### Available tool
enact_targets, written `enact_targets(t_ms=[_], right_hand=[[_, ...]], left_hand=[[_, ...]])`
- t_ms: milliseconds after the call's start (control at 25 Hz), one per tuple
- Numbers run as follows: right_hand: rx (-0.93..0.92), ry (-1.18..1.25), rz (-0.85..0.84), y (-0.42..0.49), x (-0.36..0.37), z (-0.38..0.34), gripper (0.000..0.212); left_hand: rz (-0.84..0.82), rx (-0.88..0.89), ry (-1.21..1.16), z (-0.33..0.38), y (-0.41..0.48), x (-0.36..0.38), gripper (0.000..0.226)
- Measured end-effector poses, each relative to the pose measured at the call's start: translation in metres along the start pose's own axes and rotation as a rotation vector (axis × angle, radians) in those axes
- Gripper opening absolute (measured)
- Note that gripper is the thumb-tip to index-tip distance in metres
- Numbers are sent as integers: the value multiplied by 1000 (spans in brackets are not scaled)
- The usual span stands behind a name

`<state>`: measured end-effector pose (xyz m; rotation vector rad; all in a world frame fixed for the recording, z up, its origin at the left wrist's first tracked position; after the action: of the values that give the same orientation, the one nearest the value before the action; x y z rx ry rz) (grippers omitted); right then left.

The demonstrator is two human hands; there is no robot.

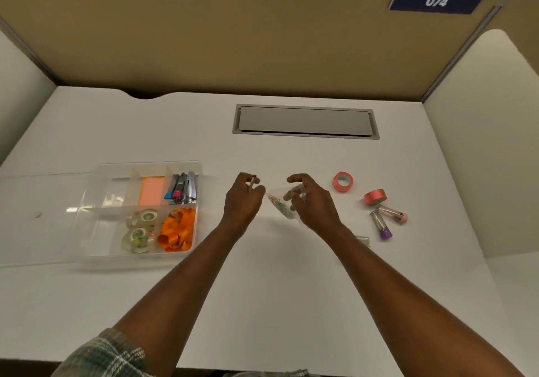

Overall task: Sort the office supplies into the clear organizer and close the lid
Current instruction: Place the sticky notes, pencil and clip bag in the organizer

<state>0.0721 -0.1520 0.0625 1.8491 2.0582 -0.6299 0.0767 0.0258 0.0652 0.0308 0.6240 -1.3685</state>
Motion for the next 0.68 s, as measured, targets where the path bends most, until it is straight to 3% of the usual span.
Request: enact_targets(t_ms=[160, 240, 320, 400, 560, 680], right_hand=[[-59, 65, -166, 16, 37, -50, 30], [-86, 106, -216, 23, 57, -75, 29], [-90, 152, -238, 30, 77, -95, 30], [-67, 223, -231, 36, 100, -111, 27], [-7, 294, -170, 44, 143, -127, 27], [210, 452, -292, 52, 175, -134, 40]], left_hand=[[-166, 251, 303, -9, 14, -60, 48], [-222, 293, 363, -19, 20, -91, 41], [-195, 308, 397, -30, 27, -120, 20], [-139, 266, 350, -44, 31, -149, 7], [-75, 122, 47, -77, 38, -201, 7], [-26, -10, -194, -103, 46, -234, 6]])
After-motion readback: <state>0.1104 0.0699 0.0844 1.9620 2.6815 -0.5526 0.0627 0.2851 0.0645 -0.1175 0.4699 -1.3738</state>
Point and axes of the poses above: each hand's wrist, its own y-axis towards the middle knuckle, its own x-axis out of the palm, z = x × y, the point moved 1 cm from there along y, towards the middle knuckle, and after that the axes turned 4 degrees about y, right-handed, at the moved point
